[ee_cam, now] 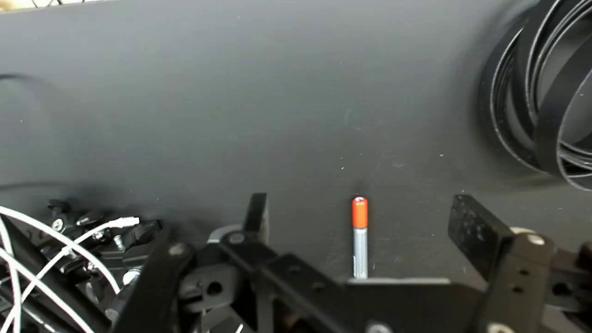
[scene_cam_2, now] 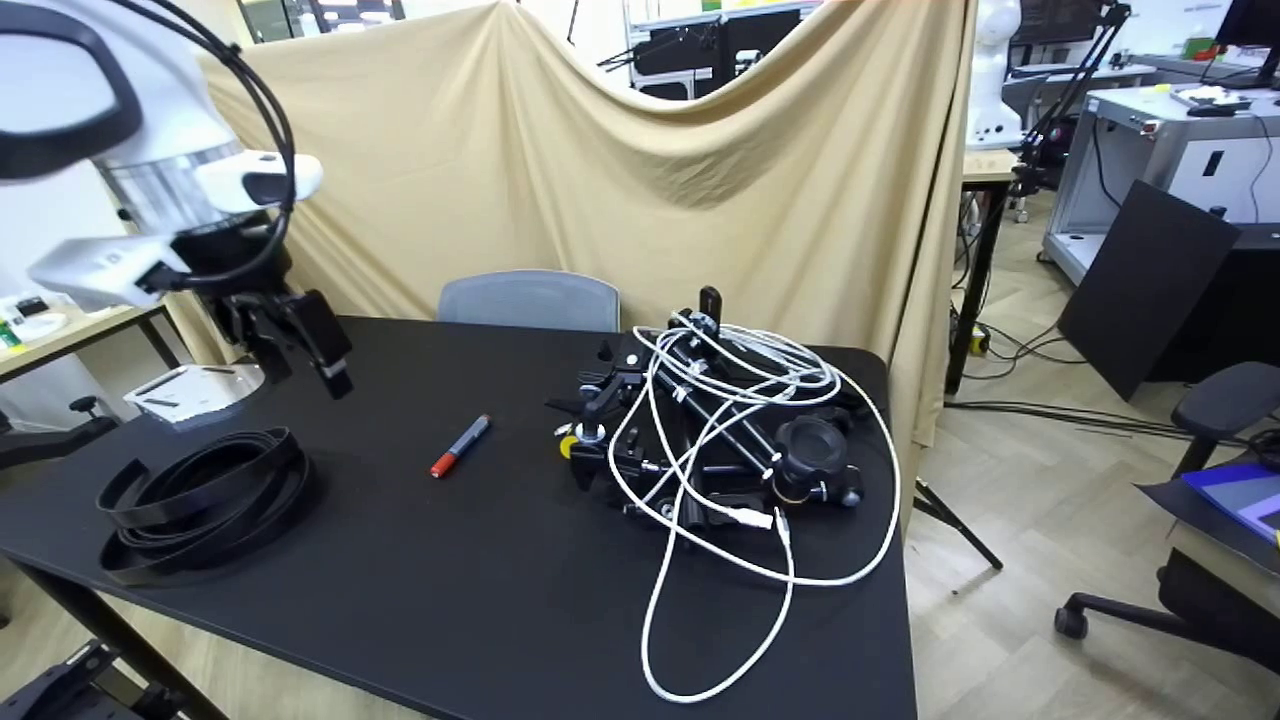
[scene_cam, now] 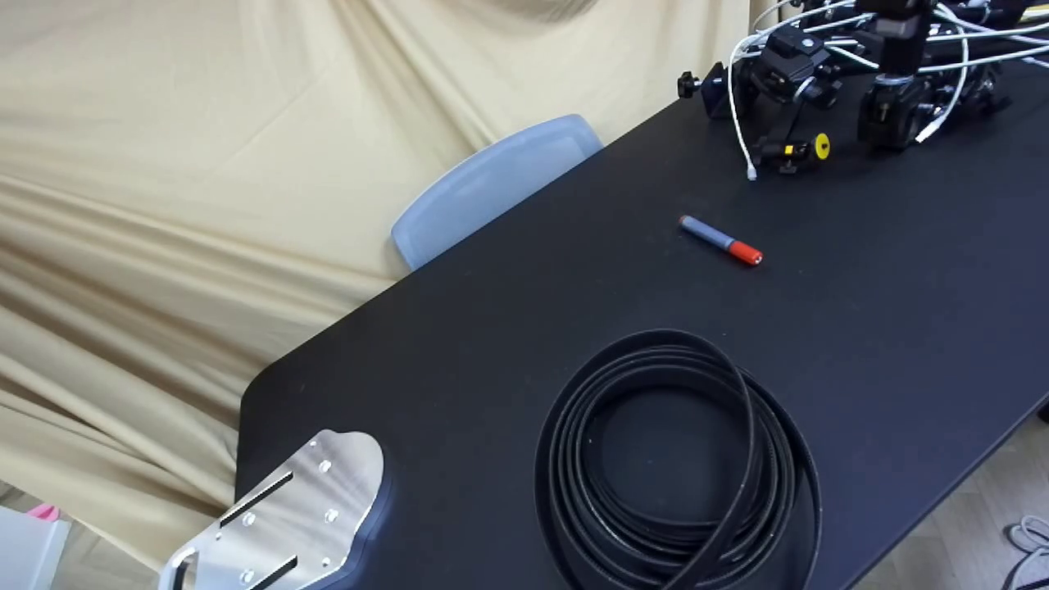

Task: Move the red marker to the left side of the table

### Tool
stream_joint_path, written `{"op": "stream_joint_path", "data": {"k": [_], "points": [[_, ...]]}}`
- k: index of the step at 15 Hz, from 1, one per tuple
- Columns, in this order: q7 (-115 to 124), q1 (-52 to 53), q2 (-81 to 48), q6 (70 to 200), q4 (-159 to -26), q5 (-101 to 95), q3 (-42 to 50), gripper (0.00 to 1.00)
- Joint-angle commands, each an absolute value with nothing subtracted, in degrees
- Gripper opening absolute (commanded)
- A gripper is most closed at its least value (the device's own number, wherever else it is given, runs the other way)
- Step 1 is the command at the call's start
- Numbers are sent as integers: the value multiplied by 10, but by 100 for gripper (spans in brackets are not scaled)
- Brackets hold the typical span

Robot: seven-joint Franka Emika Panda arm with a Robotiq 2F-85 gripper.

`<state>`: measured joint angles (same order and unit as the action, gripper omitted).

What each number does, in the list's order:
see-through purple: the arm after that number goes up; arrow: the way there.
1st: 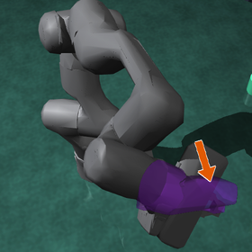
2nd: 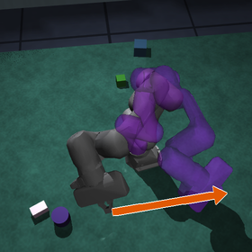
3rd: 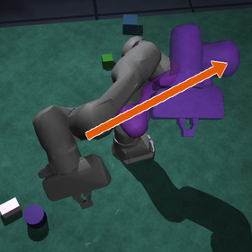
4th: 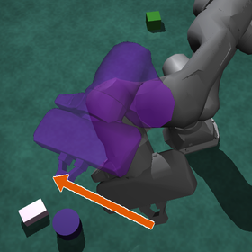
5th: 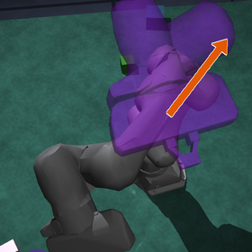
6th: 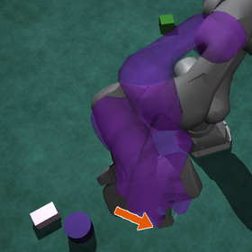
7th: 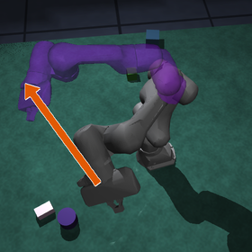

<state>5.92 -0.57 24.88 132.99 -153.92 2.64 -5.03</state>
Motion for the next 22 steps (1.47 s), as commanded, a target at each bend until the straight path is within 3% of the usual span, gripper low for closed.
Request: {"op": "stream_joint_path", "data": {"k": [1,11,17,22], "points": [[62,-21,132,1368,-1468,-24,-45,100],[44,-10,84,1406,-1446,-5,-28,100],[-51,16,-25,1515,-1391,55,-29,100],[-119,8,-132,1517,-1312,113,-43,100]]}}
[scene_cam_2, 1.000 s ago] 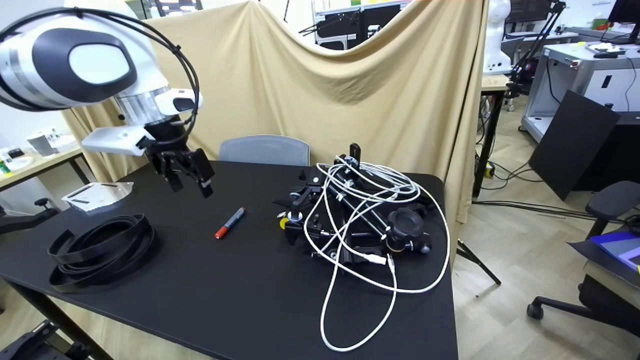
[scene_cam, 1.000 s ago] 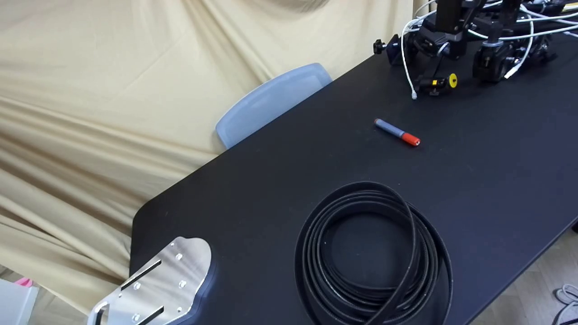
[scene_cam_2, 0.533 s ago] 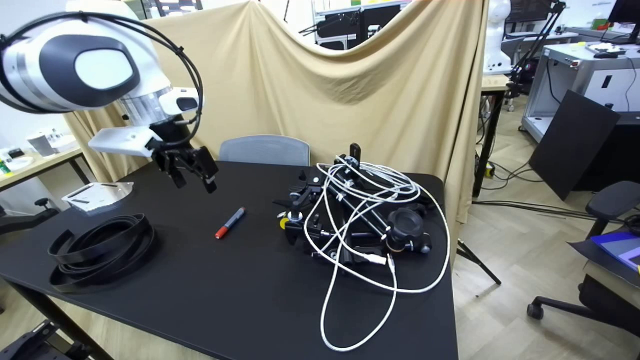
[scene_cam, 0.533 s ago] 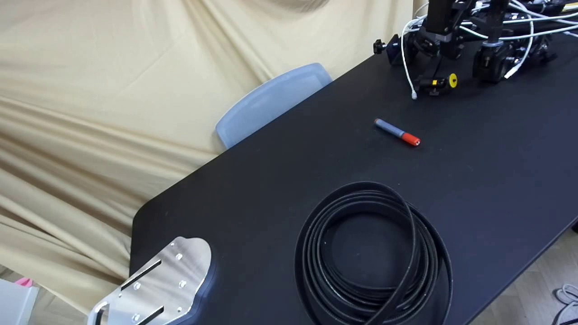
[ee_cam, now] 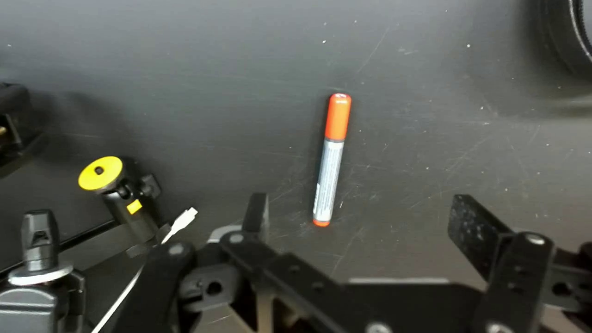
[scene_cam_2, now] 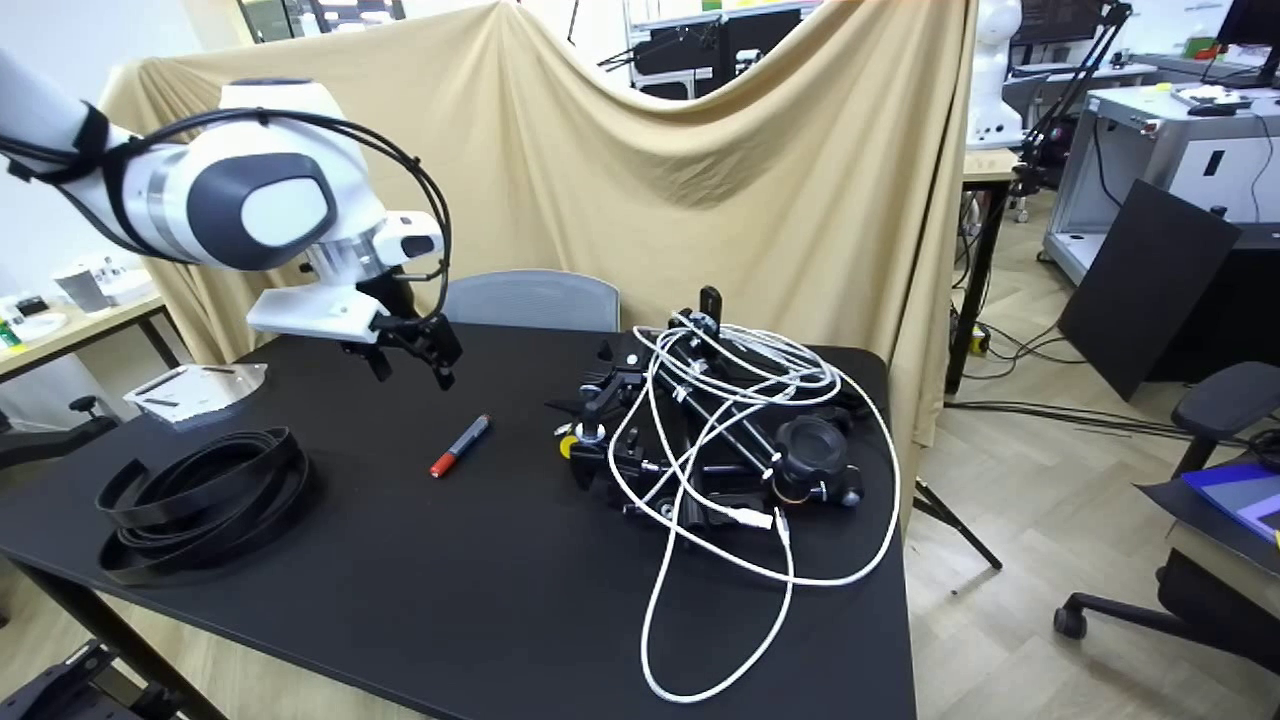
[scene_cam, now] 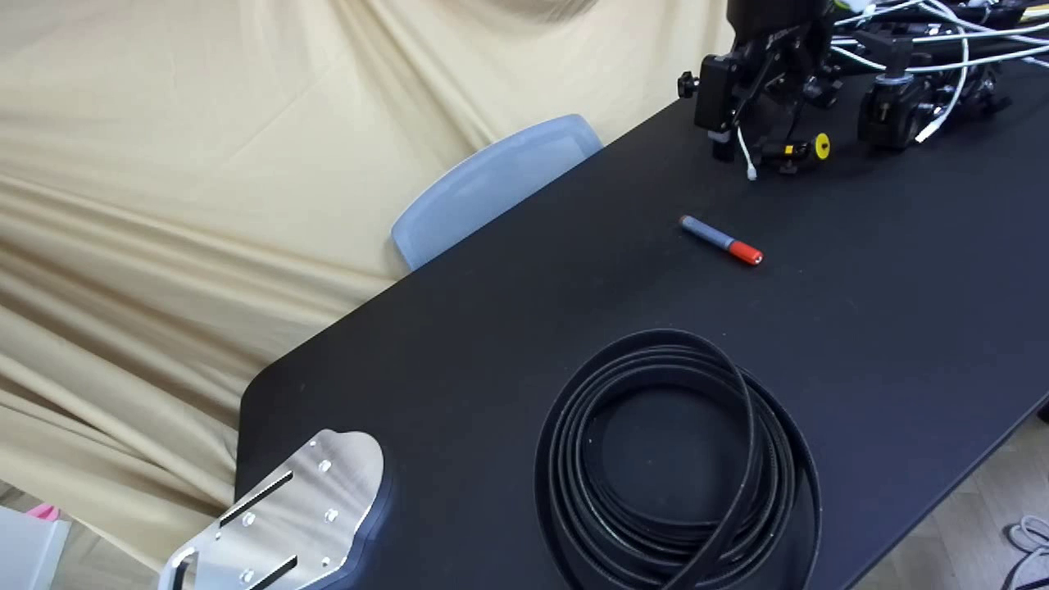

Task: Move the red marker to the left side of the table

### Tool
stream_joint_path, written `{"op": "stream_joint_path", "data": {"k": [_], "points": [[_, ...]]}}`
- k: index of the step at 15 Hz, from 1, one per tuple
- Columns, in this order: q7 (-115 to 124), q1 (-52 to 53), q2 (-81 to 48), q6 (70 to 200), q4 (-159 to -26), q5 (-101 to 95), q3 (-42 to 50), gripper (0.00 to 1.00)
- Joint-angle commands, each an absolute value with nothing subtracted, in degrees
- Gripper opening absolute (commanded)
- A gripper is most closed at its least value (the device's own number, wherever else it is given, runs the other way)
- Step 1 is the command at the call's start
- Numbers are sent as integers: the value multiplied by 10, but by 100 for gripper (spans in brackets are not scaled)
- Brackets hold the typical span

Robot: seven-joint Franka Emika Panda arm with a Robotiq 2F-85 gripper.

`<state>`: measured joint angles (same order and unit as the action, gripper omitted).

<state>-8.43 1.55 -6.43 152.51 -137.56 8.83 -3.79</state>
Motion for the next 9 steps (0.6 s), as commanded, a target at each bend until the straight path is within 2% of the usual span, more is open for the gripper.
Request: {"op": "stream_joint_path", "data": {"k": [1,9], "points": [[-126,4,-153,1513,-1294,113,-46,100],[-113,4,-294,1495,-1177,79,-52,100]]}}
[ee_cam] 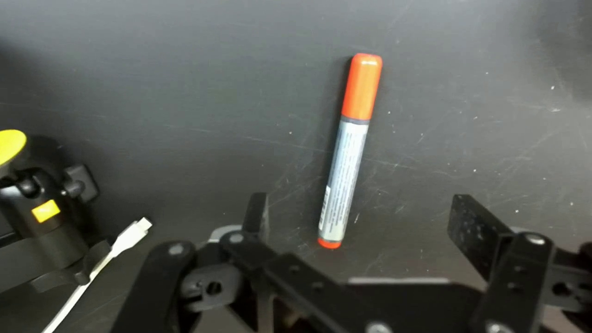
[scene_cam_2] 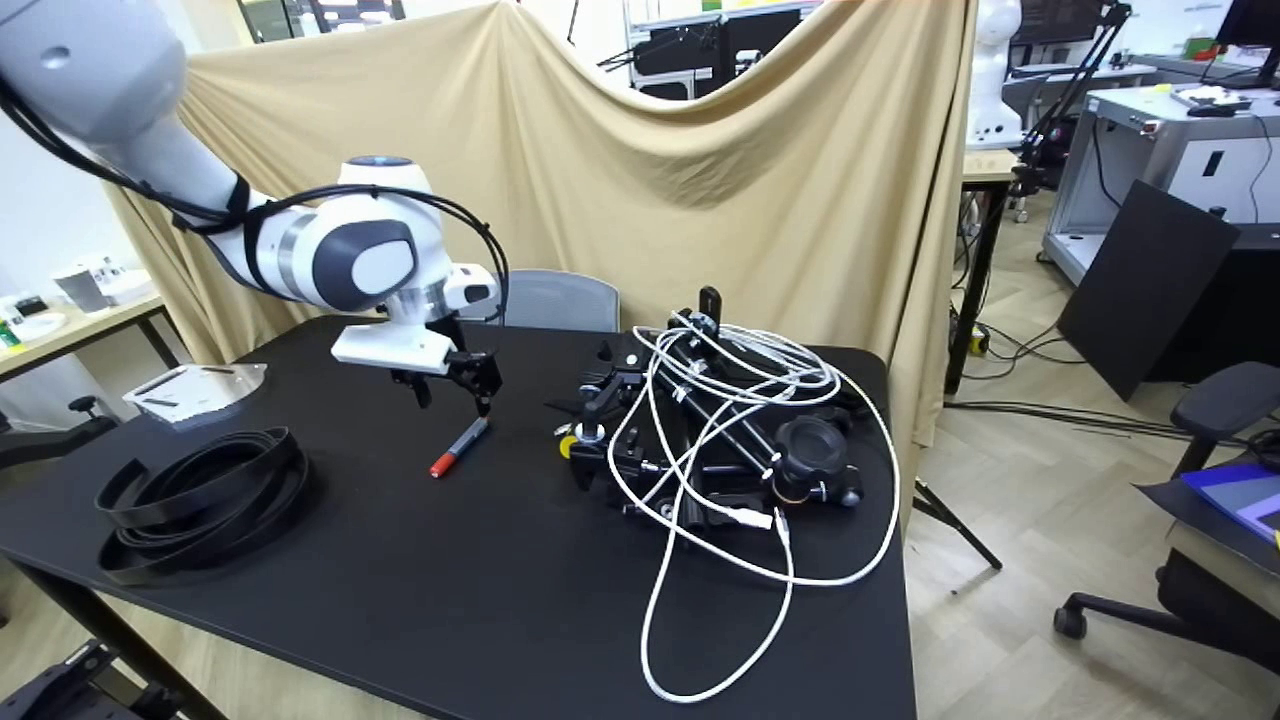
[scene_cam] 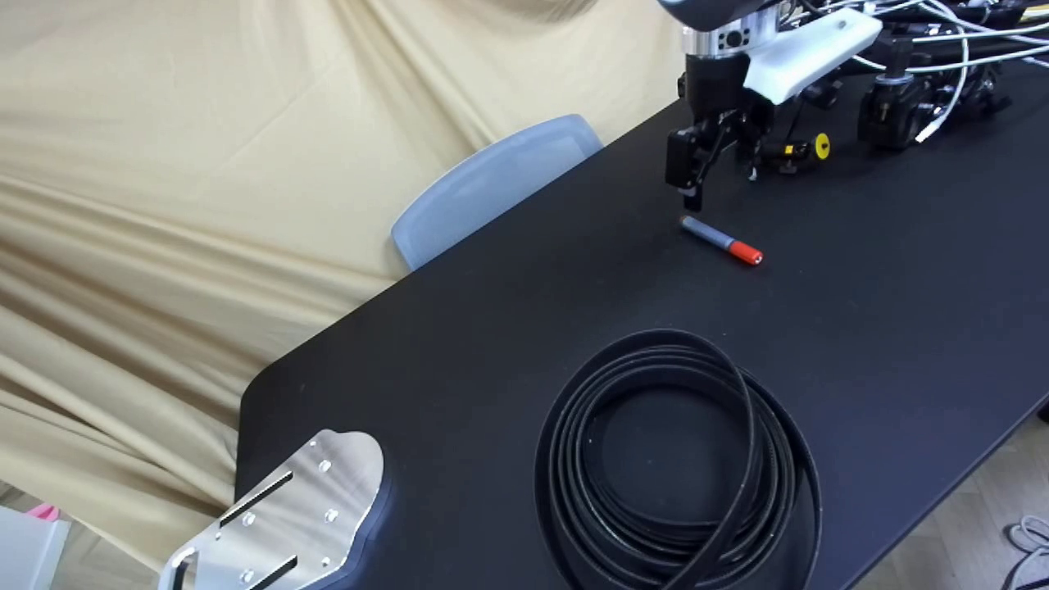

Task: Move the red marker to the left side of the table

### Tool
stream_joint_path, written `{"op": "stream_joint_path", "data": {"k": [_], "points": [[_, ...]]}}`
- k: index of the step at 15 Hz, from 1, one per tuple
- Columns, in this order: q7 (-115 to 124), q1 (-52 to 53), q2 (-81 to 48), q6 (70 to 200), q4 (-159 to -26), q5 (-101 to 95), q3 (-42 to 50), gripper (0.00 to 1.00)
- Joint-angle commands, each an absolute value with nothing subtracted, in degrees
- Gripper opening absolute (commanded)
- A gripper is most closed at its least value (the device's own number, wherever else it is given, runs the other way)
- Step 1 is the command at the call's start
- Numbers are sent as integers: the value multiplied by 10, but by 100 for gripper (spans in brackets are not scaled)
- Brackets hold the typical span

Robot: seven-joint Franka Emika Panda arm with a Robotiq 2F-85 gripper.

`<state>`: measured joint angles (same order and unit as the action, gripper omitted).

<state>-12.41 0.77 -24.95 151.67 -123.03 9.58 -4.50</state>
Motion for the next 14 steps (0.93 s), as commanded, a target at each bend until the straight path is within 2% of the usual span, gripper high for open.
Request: {"op": "stream_joint_path", "data": {"k": [1,2,3,4,5,14], "points": [[-109,6,-306,1491,-1166,75,-52,100],[-105,8,-314,1488,-1158,69,-51,100],[-103,10,-322,1486,-1150,66,-50,75],[-99,11,-328,1484,-1143,61,-48,74],[-97,11,-333,1479,-1137,58,-47,68],[-93,9,-366,1441,-1104,55,-47,5]]}}
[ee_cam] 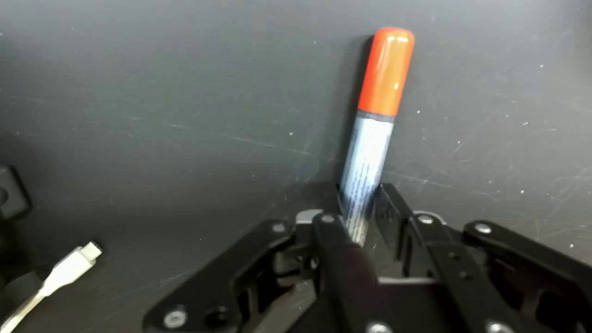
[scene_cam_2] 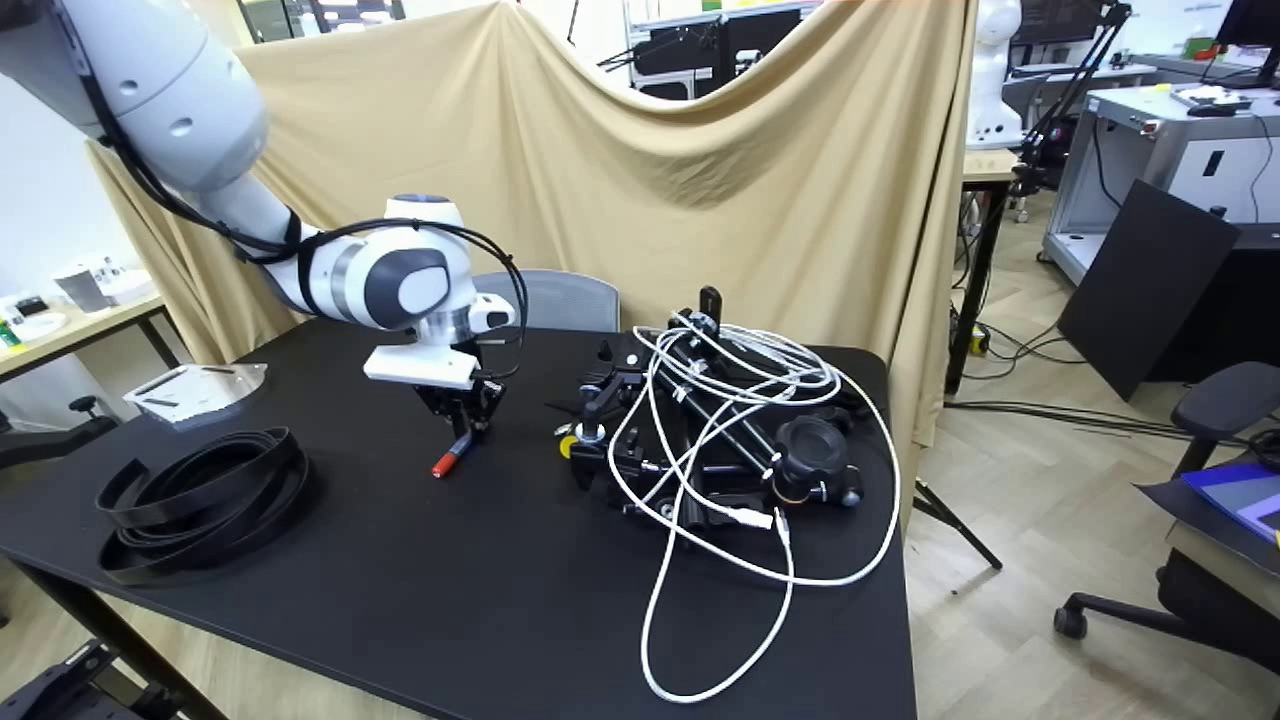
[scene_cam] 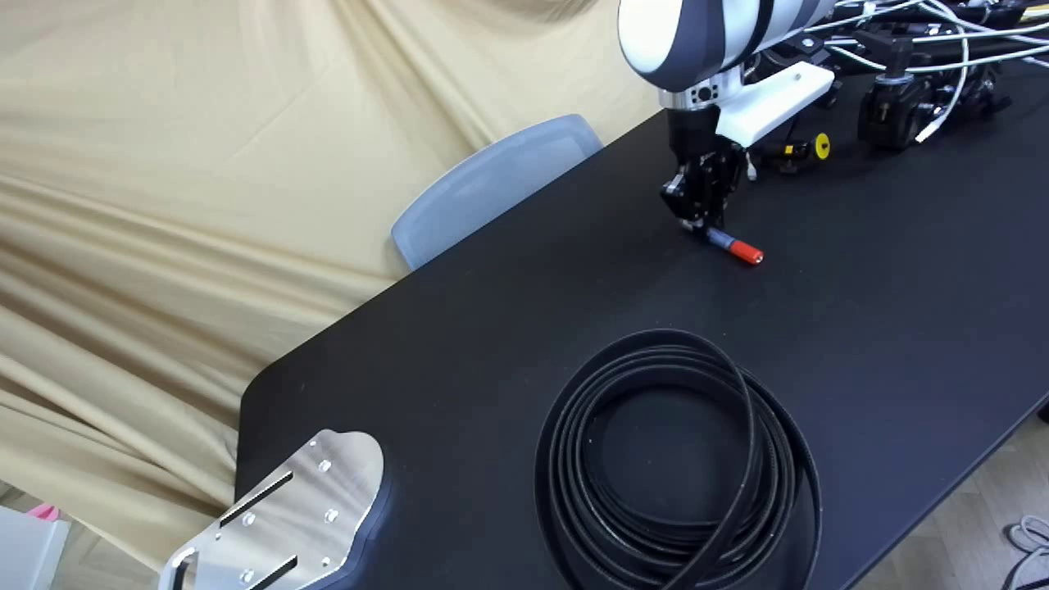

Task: Move the red marker to the left side of the table

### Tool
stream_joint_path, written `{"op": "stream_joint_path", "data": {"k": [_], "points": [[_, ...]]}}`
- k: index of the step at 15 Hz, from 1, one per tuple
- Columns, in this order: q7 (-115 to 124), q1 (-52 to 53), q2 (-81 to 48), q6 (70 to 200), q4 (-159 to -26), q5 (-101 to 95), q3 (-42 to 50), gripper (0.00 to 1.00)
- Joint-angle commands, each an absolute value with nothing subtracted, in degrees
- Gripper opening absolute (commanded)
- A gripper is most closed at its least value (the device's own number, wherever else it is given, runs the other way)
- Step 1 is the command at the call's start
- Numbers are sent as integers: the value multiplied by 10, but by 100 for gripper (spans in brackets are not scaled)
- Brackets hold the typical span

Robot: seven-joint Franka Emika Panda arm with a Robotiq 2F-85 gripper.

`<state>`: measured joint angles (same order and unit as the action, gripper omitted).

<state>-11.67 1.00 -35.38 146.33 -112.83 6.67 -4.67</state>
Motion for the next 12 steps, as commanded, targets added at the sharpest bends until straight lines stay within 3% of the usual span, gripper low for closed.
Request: {"op": "stream_joint_path", "data": {"k": [1,2,12], "points": [[-93,9,-365,1441,-1103,56,-47,1],[-94,8,-361,1438,-1104,56,-48,5],[-65,32,-274,1373,-1129,30,-46,5]]}}
